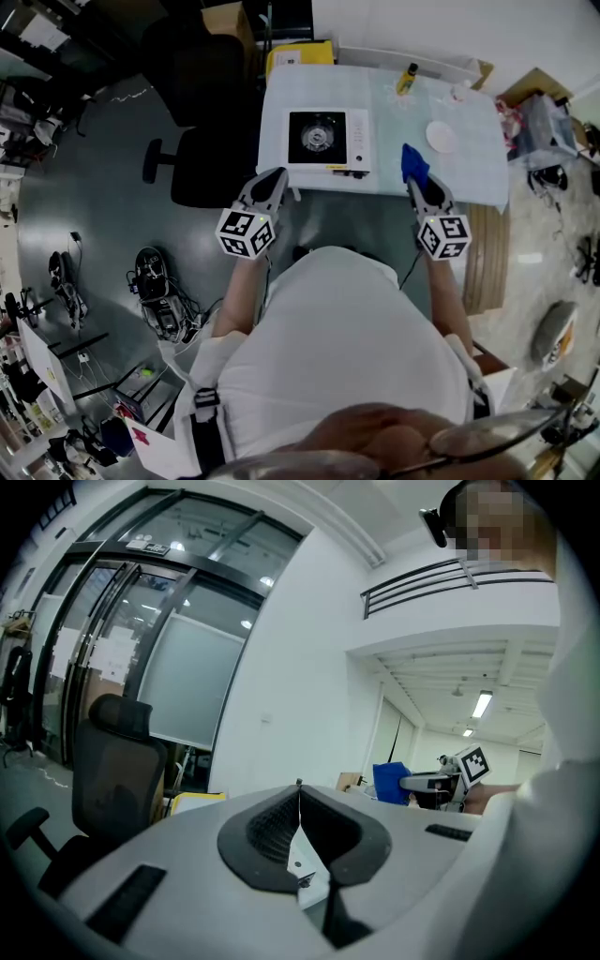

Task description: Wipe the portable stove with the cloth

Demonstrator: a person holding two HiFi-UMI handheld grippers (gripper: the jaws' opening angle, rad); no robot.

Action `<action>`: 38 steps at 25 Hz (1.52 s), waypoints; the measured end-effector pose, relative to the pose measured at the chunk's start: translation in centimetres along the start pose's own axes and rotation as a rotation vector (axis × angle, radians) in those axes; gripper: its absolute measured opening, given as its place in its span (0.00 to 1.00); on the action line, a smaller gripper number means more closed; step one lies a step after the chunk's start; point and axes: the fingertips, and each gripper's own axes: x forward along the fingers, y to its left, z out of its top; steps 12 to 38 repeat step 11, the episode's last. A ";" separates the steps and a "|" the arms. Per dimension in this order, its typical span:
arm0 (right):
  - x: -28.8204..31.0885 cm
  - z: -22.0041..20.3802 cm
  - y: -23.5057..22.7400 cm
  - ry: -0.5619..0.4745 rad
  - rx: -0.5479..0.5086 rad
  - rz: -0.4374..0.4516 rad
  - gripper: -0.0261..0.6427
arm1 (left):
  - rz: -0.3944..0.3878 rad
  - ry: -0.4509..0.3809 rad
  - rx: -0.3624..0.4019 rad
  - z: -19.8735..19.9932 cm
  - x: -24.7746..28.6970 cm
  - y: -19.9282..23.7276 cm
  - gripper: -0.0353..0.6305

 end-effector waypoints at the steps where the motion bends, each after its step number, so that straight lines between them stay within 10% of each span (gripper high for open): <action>1: -0.1 0.1 0.0 -0.001 0.000 0.000 0.20 | 0.000 -0.002 -0.002 0.0 0.0 -0.1 0.10; 38: -0.3 0.5 -0.2 -0.001 -0.001 0.008 0.20 | 0.001 -0.015 -0.011 0.2 0.1 -0.4 0.10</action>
